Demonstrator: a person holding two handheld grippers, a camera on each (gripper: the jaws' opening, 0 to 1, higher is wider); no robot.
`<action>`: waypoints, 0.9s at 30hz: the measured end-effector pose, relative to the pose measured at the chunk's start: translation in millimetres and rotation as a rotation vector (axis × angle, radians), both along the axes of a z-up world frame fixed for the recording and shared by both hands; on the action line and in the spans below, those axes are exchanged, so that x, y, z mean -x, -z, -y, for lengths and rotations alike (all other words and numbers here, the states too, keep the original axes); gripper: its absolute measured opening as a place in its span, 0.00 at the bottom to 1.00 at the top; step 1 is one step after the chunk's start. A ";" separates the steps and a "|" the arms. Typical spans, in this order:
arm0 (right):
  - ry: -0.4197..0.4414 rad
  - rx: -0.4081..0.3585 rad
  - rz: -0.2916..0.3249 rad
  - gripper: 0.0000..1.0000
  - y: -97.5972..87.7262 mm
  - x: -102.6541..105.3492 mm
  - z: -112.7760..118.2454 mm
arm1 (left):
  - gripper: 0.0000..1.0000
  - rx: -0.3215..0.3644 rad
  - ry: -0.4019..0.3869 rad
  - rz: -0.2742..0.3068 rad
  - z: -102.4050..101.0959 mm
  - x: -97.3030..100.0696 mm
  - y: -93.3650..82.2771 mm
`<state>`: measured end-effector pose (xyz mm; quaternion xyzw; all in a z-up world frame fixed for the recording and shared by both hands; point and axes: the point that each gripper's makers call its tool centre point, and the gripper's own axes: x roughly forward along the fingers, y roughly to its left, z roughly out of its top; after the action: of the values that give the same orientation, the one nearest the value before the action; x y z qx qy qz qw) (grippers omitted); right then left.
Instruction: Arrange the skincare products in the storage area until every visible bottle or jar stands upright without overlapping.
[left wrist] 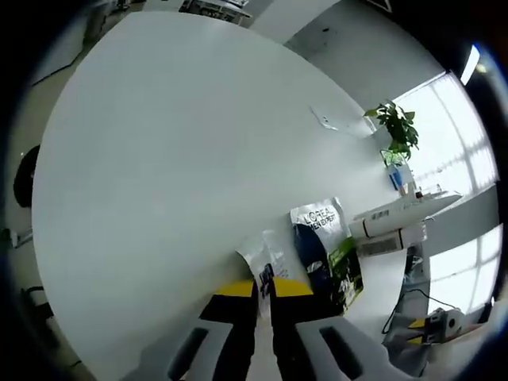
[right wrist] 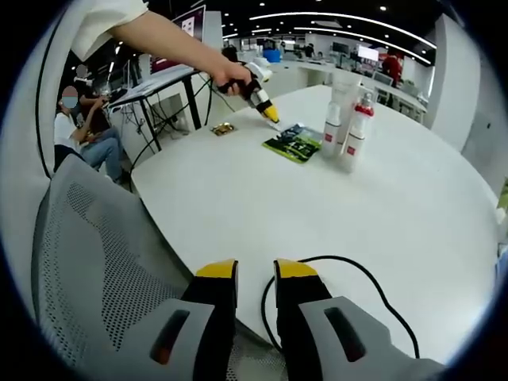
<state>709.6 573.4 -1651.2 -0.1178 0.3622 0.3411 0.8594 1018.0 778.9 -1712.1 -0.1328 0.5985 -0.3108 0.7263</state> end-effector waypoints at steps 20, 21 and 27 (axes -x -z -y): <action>0.006 0.000 0.013 0.16 -1.8 -1.9 1.5 | 0.15 -0.117 0.012 -0.023 -9.2 1.7 -2.7; 0.005 0.000 0.012 0.16 -1.8 -1.7 1.3 | 0.16 -0.128 0.014 -0.020 -10.6 0.7 -3.1; 0.006 0.001 0.016 0.15 -2.7 -2.1 1.7 | 0.19 -0.190 0.034 -0.012 -22.1 -0.5 -0.8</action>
<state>711.7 571.7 -1648.5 -0.1199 0.3556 0.3374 0.8633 1018.4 801.0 -1711.2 -0.0550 0.6317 -0.2644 0.7266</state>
